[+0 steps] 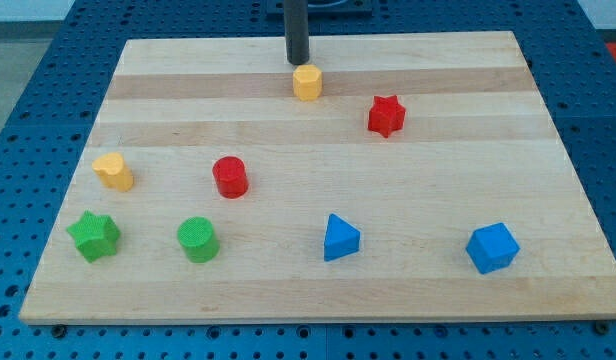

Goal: Move the yellow hexagon above the blue triangle

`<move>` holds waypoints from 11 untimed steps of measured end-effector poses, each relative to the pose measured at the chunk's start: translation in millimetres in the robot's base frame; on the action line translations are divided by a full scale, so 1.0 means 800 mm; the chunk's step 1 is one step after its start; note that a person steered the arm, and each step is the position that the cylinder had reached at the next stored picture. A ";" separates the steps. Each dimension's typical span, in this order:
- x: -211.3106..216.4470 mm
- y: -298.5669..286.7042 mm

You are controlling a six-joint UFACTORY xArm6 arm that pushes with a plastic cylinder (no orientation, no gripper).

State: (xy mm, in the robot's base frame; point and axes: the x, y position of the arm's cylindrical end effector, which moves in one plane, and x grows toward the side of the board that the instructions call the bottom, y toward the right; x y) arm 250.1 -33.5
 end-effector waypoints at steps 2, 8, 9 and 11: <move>0.078 0.022; 0.207 0.022; 0.172 0.022; 0.065 0.022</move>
